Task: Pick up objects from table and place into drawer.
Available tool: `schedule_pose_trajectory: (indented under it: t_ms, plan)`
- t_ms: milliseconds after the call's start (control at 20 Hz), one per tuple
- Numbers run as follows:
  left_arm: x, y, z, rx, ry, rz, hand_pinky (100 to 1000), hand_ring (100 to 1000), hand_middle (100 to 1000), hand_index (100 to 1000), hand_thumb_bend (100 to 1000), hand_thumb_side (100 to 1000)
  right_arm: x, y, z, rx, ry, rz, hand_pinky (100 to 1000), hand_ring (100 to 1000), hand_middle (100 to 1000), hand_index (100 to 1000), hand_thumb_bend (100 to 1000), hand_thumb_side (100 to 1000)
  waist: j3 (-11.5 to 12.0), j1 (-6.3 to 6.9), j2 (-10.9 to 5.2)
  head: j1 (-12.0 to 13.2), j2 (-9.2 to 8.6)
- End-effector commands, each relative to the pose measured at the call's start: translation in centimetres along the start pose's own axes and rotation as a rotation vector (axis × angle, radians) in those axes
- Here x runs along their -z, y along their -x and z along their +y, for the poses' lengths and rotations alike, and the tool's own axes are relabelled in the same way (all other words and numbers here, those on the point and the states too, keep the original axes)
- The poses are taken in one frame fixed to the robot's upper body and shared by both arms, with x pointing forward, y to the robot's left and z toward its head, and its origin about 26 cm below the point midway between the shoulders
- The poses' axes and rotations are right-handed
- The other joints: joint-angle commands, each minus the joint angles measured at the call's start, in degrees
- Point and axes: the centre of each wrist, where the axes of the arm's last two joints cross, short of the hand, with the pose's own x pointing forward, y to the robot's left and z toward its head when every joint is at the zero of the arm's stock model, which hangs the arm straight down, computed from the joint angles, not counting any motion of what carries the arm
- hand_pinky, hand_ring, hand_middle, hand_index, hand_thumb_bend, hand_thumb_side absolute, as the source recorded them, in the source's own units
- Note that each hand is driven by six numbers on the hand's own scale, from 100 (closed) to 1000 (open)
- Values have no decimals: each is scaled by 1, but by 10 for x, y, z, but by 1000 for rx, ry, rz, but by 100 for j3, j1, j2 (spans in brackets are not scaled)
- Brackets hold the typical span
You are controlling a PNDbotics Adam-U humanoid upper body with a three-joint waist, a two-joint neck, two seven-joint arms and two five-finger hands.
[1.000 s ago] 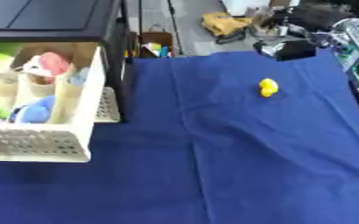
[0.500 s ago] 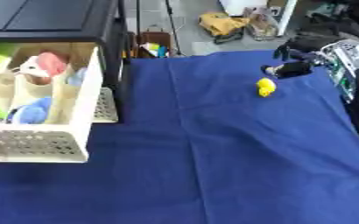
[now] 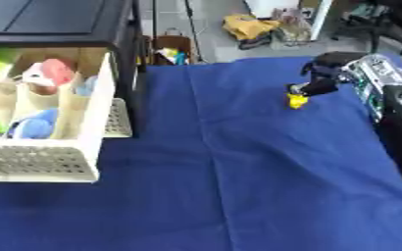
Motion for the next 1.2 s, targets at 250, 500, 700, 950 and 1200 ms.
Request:
schedule_pose_trajectory:
  t_ms: [250,500,700,950,1200]
  plan:
    - [8,-3,-1,2,23,-22,506,664,715,813,100,1000,-2,7,-4,29,15,23,750,886,696,902,378,917,14,10,-70,-26,-23]
    - [8,-3,-2,2,23,-24,506,665,715,815,100,1000,-1,7,-1,30,7,43,753,884,685,902,386,803,15,15,-56,-37,-34]
    - [7,-2,-2,3,23,-24,506,666,715,816,100,1000,-1,8,-1,22,22,67,754,883,672,901,366,779,17,21,-50,-46,-51]
    - [7,-2,-2,4,24,-24,506,667,715,817,100,1000,-1,10,-2,20,56,98,751,879,665,896,339,812,11,29,-46,-67,-65]
    - [7,-2,-3,3,26,-25,506,668,716,817,100,1000,-1,13,1,35,80,127,747,873,653,887,311,824,23,39,-40,-89,-95]
